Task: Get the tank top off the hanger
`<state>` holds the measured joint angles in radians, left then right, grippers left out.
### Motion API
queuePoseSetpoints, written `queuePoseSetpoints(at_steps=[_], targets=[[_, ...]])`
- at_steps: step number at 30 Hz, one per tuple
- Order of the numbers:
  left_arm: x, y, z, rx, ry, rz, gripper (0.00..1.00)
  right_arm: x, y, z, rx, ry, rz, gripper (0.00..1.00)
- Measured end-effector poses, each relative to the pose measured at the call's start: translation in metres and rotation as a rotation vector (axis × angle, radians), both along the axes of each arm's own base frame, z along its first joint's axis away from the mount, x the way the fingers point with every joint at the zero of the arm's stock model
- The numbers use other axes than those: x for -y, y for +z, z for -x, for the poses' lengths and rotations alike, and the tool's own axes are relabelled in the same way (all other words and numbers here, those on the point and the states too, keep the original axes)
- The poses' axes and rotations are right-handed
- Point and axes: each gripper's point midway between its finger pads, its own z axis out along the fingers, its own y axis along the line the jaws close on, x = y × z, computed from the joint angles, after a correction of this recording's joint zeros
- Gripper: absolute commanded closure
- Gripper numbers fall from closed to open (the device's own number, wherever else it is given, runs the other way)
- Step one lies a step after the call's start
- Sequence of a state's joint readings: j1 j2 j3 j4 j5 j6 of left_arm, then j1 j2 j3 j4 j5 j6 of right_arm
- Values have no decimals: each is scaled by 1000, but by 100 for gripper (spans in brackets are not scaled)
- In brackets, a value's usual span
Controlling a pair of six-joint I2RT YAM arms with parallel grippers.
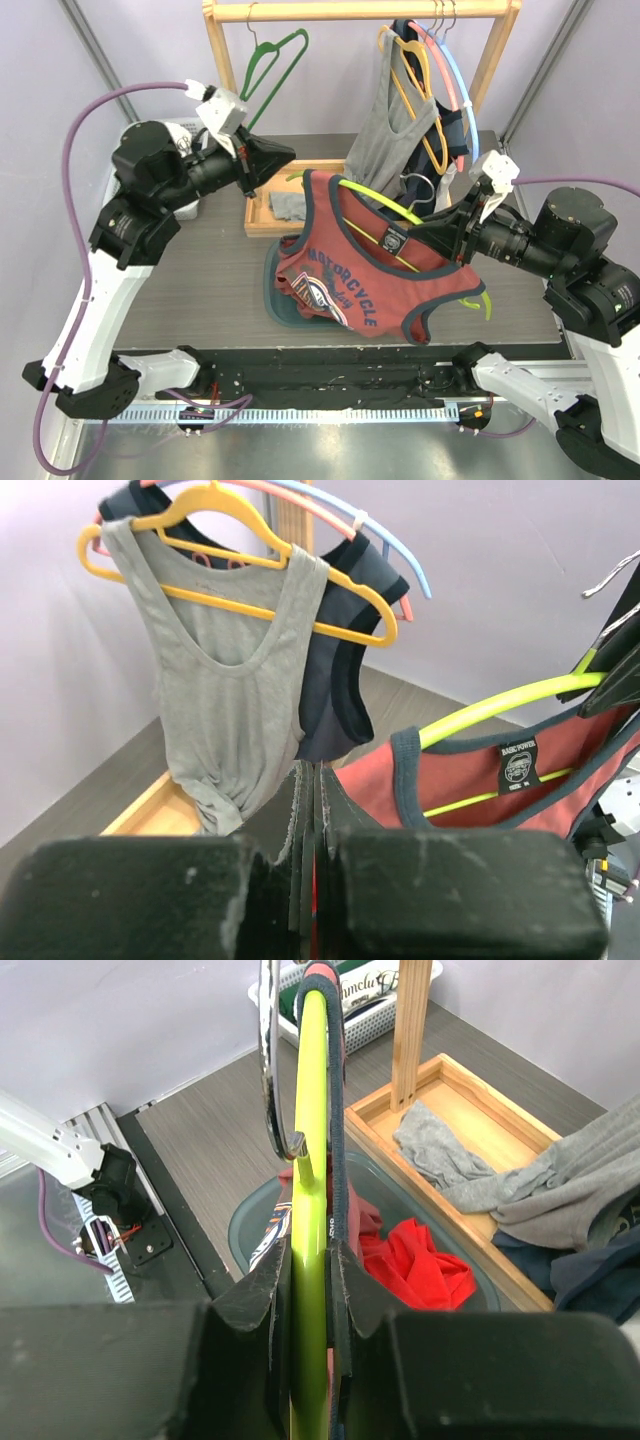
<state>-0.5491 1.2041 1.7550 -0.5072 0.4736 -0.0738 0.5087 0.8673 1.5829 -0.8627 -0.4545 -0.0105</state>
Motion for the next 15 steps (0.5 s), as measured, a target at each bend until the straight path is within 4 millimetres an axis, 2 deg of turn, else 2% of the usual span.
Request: queuePoseSetpoints(at_steps=[1,2,5,6,9,10,15], targets=[[-3,4,2,10,3,6,94,1,-1,1,-1,-1,1,99],[-6,7,5,19,7,13,76,2,-2,1,-5,-5,4,99],[-9,4,15,24,-9,19,38,4,-3,3,-3,-12,6,99],[-9,-2,19,12,-22,18,35,4,-2,3,0,-12,6,99],[-5,-34,25,-67,-61,-5,33,6,1,5,7,-16,6,99],[-2,-48,26,-106,-76,-20,33,6,3,5,11,-16,4,99],[7,-87,22,-206,-110,-64,33,4,11,3,23,-12,-4,99]])
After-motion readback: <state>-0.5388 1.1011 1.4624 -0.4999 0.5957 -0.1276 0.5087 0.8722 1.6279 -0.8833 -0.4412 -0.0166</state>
